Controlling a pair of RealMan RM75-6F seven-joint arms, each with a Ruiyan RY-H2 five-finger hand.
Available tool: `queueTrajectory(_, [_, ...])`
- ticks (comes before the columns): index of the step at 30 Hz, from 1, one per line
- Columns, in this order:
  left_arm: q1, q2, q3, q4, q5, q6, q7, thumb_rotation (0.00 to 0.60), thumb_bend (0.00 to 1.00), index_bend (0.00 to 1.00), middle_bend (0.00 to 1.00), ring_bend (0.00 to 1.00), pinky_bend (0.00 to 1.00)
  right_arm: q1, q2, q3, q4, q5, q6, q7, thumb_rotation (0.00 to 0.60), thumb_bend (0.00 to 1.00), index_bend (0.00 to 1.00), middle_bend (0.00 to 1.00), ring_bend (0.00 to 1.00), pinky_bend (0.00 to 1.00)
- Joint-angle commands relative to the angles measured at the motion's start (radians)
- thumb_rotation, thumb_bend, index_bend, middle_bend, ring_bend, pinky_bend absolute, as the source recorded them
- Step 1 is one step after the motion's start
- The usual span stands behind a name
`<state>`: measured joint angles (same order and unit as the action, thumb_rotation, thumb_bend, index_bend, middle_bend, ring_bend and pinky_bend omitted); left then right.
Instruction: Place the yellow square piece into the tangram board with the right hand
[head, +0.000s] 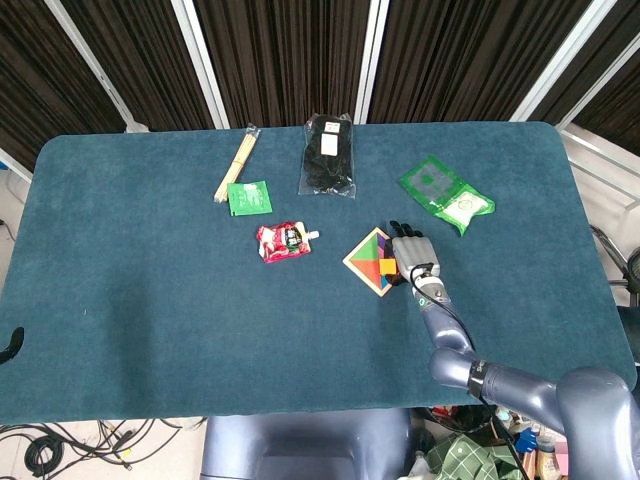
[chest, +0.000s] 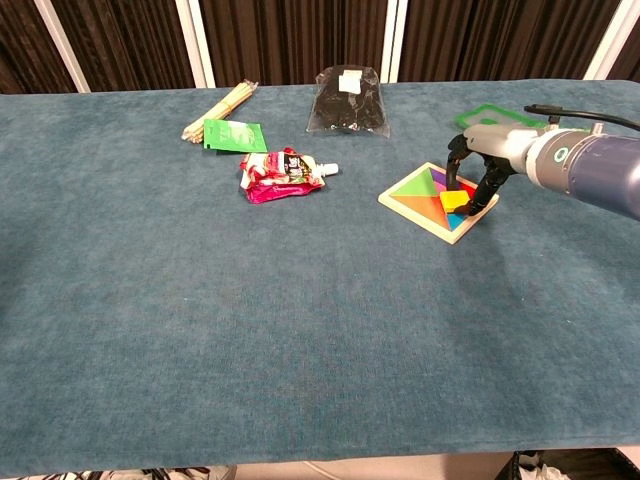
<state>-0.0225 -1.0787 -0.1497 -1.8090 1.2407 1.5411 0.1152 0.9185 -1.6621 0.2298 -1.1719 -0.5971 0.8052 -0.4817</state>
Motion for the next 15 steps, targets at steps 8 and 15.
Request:
queueTrajectory(8, [0.0,-0.001,0.0,0.0,0.0,0.001,0.002,0.6,0.32,0.0,0.0,0.0,0.0,0.002,0.0,0.003,-0.004,0.007,0.0,-0.005,0.6,0.26,0.44,0.0,0.0,0.13])
queueTrajectory(15, [0.0,-0.001,-0.001,-0.001,-0.001,0.001,0.002,0.6,0.32,0.0,0.0,0.0,0.0,0.004,-0.001,0.003,-0.003,0.016,-0.002,-0.009,0.6,0.26,0.44,0.0,0.0,0.13])
